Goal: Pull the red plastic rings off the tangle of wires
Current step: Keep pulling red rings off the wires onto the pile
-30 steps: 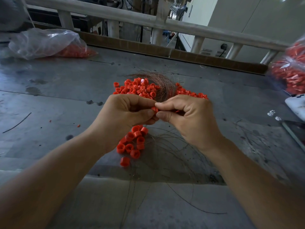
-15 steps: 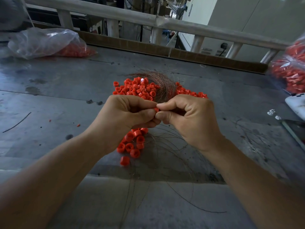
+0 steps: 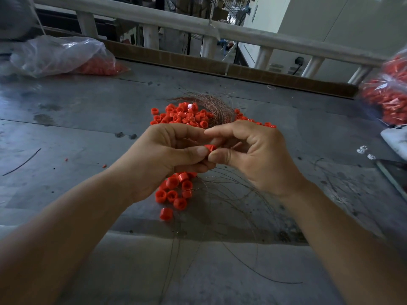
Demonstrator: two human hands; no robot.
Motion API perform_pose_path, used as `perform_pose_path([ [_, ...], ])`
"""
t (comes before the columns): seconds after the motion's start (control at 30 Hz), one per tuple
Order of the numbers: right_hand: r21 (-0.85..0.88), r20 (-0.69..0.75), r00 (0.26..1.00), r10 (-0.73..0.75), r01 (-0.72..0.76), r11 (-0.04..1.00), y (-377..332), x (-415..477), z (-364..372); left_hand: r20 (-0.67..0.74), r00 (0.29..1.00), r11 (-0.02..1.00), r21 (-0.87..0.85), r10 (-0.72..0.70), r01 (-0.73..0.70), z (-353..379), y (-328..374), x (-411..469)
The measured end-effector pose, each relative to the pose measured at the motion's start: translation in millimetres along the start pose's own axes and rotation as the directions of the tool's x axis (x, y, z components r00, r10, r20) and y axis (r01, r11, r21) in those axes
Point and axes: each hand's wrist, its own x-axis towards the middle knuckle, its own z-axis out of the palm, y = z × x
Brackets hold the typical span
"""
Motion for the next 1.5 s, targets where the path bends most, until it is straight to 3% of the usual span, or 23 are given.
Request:
perform_pose_path([
  [0.13, -0.051, 0.214, 0.976, 0.032, -0.022, 0.998, -1.5, 0.9, -6.8, 0.058, 0.997, 0.999, -0.008, -0.052, 0.052, -2.2, -0.1, -1.1],
  [0.23, -0.059, 0.262, 0.965, 0.019, -0.004, 0.998, -3.1, 0.9, -8.8, 0.087, 0.994, 0.997, -0.021, -0.069, 0.071, -1.2, 0.2, -2.6],
  [0.4, -0.133, 0.164, 0.985, -0.050, 0.072, 0.988, -3.3, 0.8, -4.3, 0.094, 0.996, 0.999, -0.041, 0.002, 0.002, 2.8, 3.2, -4.0],
  [0.57, -0.168, 0.137, 0.989, -0.064, 0.087, 0.982, -7.7, -1.6, -2.6, 0.053, 0.984, 0.955, 0.237, 0.172, -0.179, 10.2, 1.4, -7.6],
  [0.8, -0.143, 0.084, 0.994, -0.074, 0.085, 0.986, -11.0, -4.3, 2.5, 0.062, 0.971, 0.958, 0.161, 0.232, -0.239, 14.0, -0.8, -10.4],
  [1.0, -0.129, 0.083, 0.994, -0.069, 0.079, 0.989, -6.9, -3.3, 1.4, 0.047, 0.976, 0.961, 0.173, 0.211, -0.216, 14.1, -0.2, -9.5],
  [1.5, -0.045, -0.002, 0.996, -0.093, 0.092, 0.995, -2.0, 0.0, -3.3, 0.028, 0.990, 0.991, 0.000, 0.136, -0.136, 3.8, 5.2, -5.8],
])
